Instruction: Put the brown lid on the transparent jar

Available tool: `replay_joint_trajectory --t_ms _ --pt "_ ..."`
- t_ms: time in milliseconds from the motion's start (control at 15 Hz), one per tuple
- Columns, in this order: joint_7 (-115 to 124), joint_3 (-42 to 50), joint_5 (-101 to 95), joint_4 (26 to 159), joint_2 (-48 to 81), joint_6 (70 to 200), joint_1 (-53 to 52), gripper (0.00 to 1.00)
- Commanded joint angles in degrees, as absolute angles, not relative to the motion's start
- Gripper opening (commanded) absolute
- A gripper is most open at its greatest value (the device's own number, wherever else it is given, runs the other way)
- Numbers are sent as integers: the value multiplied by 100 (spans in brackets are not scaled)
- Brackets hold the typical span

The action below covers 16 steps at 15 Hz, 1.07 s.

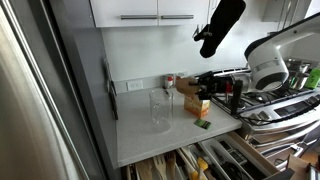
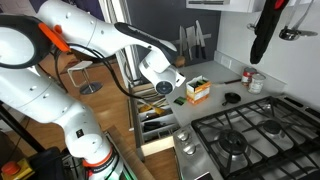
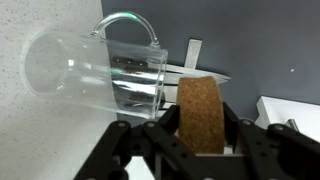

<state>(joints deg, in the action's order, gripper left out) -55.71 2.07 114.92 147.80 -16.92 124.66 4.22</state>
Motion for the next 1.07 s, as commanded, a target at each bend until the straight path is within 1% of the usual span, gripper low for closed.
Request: replay_joint_trajectory --t_ms 0,200,267,667,733,1000 --pt "-5354 -45 11243 14667 -1832 12393 404 19" --pt "-5268 -299 11076 14433 -1718 12492 307 19" --pt "-5408 -211 11237 14557 -1779 12437 400 44" --pt "-5352 -323 11159 14461 -1745 12445 336 44" --pt "-5325 -313 11157 14453 -1732 12410 335 19" --pt "-5289 -472 11346 14068 -1404 12866 289 19"
